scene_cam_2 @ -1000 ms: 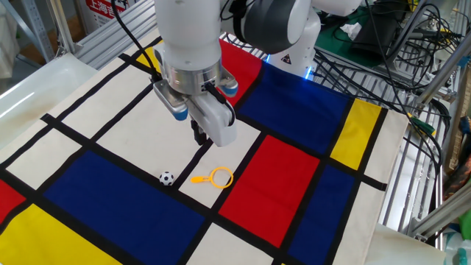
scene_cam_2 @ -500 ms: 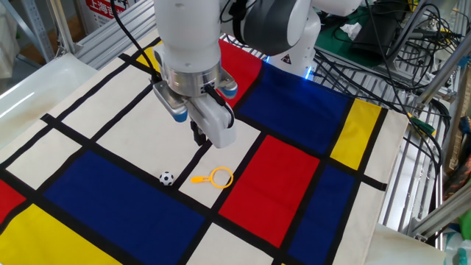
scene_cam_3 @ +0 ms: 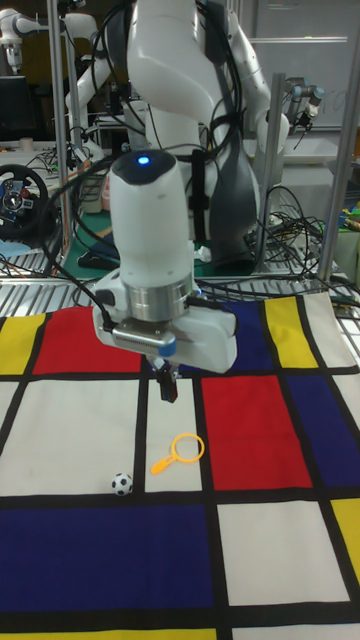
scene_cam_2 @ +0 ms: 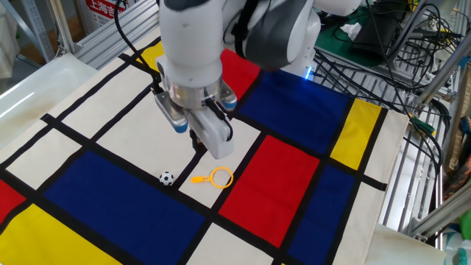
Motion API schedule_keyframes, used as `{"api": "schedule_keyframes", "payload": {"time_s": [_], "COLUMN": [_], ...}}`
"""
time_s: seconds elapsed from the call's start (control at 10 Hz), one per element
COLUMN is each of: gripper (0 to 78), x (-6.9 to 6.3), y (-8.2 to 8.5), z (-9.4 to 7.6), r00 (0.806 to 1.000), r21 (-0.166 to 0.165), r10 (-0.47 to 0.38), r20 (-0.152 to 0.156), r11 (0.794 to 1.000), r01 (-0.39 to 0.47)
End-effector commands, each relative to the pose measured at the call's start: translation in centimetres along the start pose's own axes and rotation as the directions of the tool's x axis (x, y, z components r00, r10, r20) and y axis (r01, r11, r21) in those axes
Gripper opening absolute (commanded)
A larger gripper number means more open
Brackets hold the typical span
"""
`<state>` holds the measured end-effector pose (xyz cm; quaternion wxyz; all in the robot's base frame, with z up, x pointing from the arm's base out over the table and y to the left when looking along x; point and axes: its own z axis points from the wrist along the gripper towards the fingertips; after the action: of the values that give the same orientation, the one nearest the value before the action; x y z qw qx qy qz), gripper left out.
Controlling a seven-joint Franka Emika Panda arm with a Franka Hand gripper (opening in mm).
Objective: Attach the bubble ring to the ball
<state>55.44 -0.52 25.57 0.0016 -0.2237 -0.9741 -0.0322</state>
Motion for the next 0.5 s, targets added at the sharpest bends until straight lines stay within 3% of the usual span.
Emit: {"api": "schedule_keyframes", "payload": {"time_s": [0.1, 0.3, 0.5], "gripper": [0.0, 0.0, 0.0], "x": [0.1, 0.9, 1.4], "y": [0.8, 1.7, 2.1], "z": [2.4, 5.5, 7.4], "r00": [0.999, 0.995, 0.992], "r21": [0.012, 0.014, 0.019], "r10": [0.045, 0.097, 0.128], "r20": [0.006, 0.008, 0.012], "r11": [0.999, 0.995, 0.992], "r01": [-0.045, -0.097, -0.128]}}
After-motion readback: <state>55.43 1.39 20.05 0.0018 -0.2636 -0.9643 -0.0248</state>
